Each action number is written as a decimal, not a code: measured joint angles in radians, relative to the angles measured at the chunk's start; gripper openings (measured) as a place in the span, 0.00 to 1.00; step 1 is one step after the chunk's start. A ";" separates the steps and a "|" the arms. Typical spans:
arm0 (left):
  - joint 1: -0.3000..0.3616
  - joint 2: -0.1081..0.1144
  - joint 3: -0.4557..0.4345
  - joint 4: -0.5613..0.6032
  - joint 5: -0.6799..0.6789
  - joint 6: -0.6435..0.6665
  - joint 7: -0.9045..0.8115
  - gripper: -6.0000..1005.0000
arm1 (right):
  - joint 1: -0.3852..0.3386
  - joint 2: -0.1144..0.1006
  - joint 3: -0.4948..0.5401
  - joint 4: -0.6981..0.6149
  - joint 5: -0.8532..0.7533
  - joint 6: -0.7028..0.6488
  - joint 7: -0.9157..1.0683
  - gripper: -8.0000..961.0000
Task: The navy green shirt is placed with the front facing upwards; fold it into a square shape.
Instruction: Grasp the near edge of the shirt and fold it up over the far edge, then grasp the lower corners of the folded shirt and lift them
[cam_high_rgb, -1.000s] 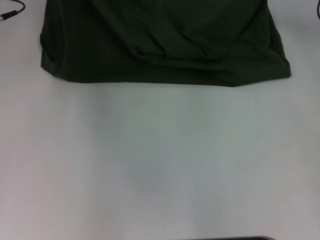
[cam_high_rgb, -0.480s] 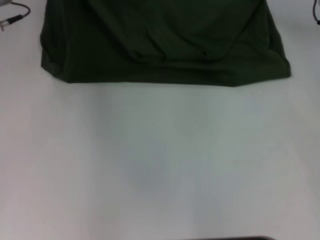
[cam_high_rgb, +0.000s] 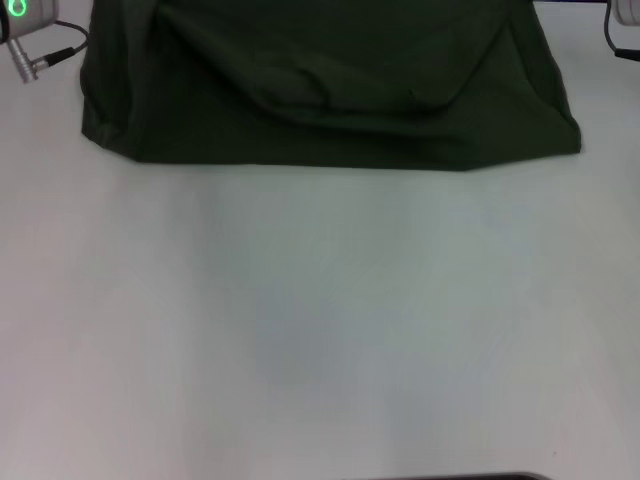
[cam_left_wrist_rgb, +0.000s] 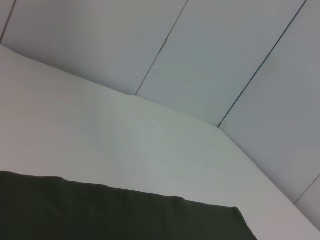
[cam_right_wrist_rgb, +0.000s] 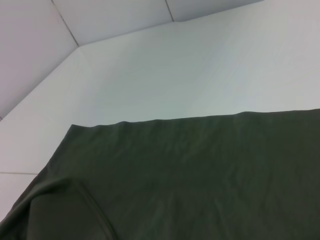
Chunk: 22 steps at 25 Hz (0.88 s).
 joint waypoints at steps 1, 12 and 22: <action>0.001 0.000 -0.001 0.001 -0.002 0.000 0.000 0.21 | 0.000 0.000 0.000 -0.001 0.000 -0.002 0.000 0.26; 0.103 -0.006 0.016 0.102 -0.085 0.185 0.016 0.66 | -0.113 -0.006 0.000 -0.036 0.181 -0.129 -0.120 0.63; 0.223 -0.010 0.046 0.196 -0.082 0.470 0.011 0.81 | -0.294 -0.059 -0.002 -0.105 0.142 -0.308 -0.100 0.63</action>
